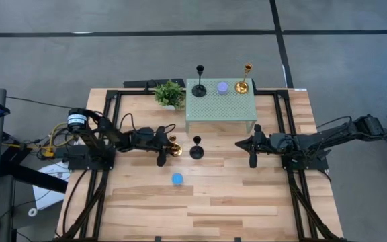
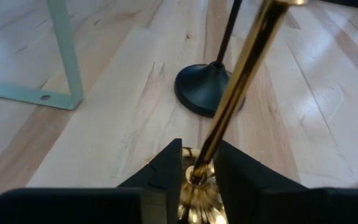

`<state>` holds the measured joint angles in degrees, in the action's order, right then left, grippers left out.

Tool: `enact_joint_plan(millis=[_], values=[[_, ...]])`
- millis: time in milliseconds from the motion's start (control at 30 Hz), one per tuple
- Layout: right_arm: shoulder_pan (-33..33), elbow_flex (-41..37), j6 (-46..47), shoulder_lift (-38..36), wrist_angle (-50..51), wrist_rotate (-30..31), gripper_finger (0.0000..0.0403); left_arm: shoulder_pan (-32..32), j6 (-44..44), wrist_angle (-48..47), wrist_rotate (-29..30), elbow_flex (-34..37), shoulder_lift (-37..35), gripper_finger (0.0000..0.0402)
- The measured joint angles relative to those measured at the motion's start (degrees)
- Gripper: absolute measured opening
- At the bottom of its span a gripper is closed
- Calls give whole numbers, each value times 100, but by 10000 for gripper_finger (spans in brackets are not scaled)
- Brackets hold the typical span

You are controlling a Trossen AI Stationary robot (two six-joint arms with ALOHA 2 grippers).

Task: Pick & Place candle stick holders
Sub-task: Align the golden candle holder with the other golden candle holder on the shelf

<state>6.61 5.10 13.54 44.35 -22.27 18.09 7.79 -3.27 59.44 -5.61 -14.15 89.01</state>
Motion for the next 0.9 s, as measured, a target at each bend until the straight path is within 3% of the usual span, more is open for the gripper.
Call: enact_joint_plan(millis=[267,467,633,900], values=[[0,0,0,1,-1,0,1,2,7,17,112,-4,-9,16],[-4,0,0,1,-1,0,1,-2,-192,7,199,-4,-9,30],[-4,0,0,0,-2,-1,1,-2,-195,-1,250,-4,-13,15],[-2,0,-2,1,-3,-2,1,-39,-330,-328,264,14,-531,16]])
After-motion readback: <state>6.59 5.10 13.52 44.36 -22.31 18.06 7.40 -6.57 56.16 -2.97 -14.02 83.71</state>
